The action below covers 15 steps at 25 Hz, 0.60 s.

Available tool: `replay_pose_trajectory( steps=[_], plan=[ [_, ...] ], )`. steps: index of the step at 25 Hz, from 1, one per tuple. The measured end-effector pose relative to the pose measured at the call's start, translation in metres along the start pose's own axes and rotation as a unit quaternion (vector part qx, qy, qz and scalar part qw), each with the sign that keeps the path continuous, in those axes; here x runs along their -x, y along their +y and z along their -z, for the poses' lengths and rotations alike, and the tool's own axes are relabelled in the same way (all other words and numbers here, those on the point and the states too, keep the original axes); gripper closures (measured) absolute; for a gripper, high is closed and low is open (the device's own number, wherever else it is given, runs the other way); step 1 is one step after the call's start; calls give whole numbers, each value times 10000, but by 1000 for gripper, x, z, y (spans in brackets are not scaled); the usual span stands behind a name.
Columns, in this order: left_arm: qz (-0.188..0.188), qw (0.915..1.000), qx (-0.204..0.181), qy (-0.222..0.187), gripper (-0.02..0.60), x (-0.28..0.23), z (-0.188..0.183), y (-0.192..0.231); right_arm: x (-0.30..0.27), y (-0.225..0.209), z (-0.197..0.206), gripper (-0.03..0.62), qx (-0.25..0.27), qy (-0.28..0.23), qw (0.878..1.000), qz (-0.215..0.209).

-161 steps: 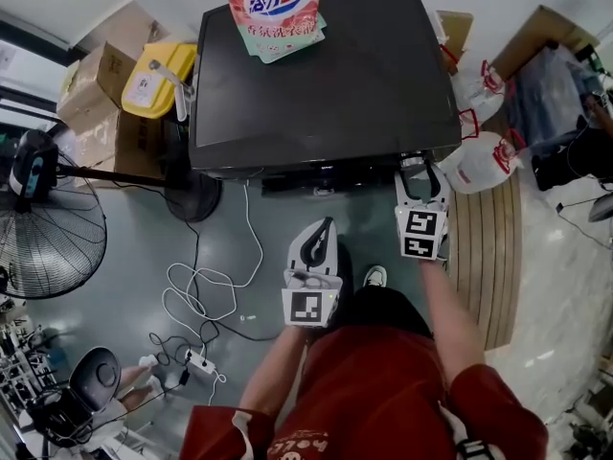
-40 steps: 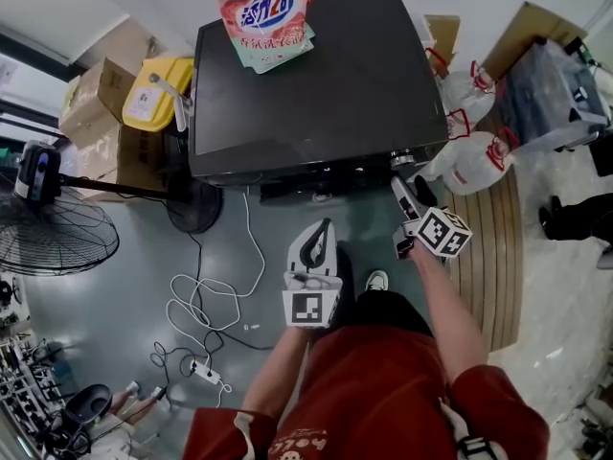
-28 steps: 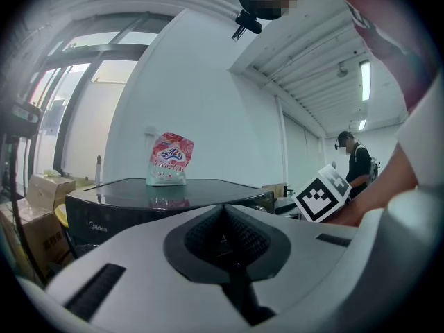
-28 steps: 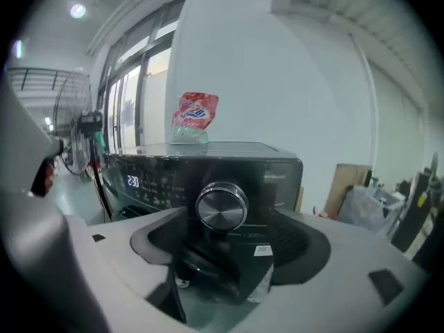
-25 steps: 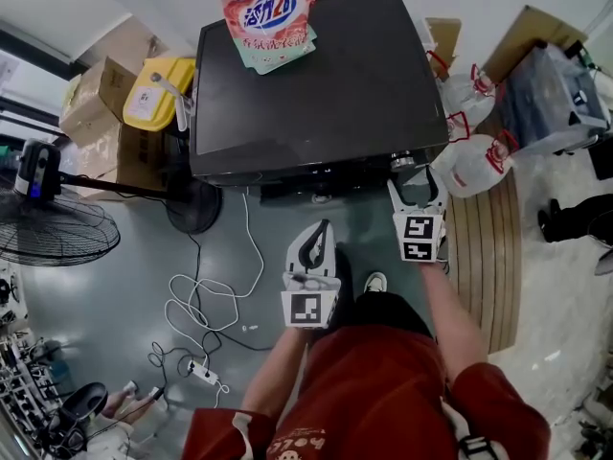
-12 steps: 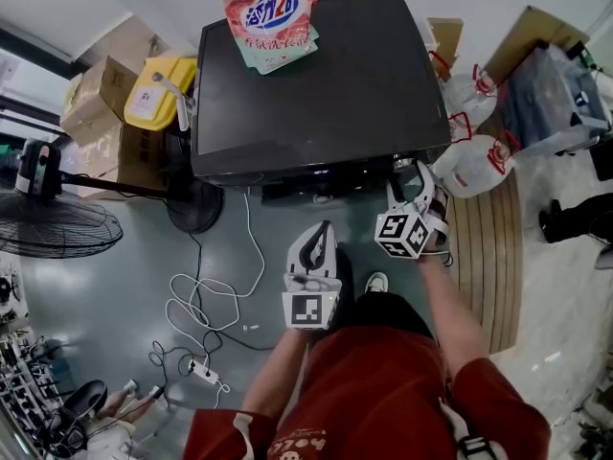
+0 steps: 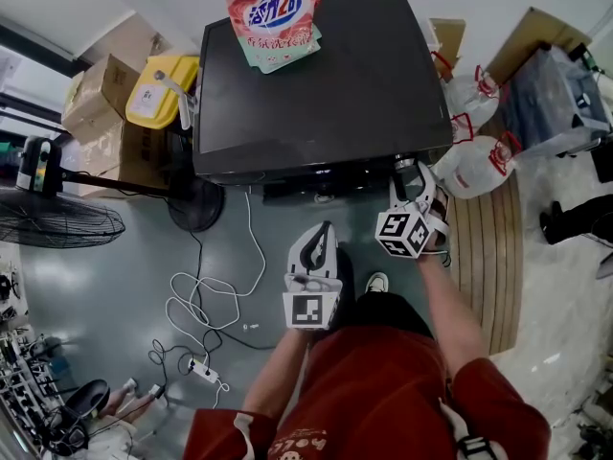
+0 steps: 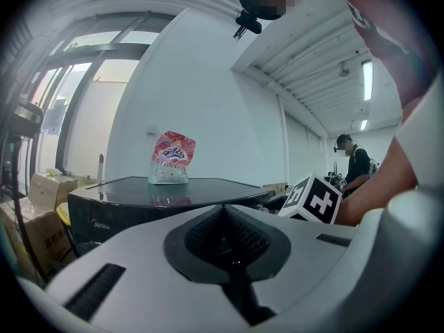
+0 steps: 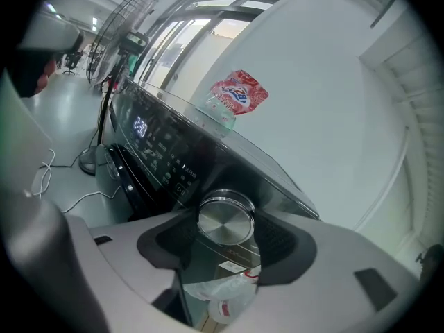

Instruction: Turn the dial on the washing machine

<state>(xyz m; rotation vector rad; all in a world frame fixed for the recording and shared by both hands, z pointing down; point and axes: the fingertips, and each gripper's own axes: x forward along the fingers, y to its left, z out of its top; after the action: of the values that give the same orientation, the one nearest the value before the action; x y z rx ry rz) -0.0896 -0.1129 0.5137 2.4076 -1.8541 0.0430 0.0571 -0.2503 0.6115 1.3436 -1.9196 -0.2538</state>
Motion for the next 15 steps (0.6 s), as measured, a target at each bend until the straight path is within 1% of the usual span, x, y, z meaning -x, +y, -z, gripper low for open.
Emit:
replay_pose_trajectory(
  steps=[5,9,13,15],
  plan=[
    [-4,10000,23,-43,572,0,-3,-1,1,-2,0,330,-347,-22,9993,-161],
    [0,9999,42,102,572,0,1,-2,1,-4,0,330,-698,-50,9971,-295],
    [21,10000,-3,54,572,0,0,-2,0,-5,0,333,-1087,-115,9930,-438],
    [24,10000,-7,47,572,-1,-1,-2,0,-5,1,333,-1412,-156,9883,-554]
  ],
)
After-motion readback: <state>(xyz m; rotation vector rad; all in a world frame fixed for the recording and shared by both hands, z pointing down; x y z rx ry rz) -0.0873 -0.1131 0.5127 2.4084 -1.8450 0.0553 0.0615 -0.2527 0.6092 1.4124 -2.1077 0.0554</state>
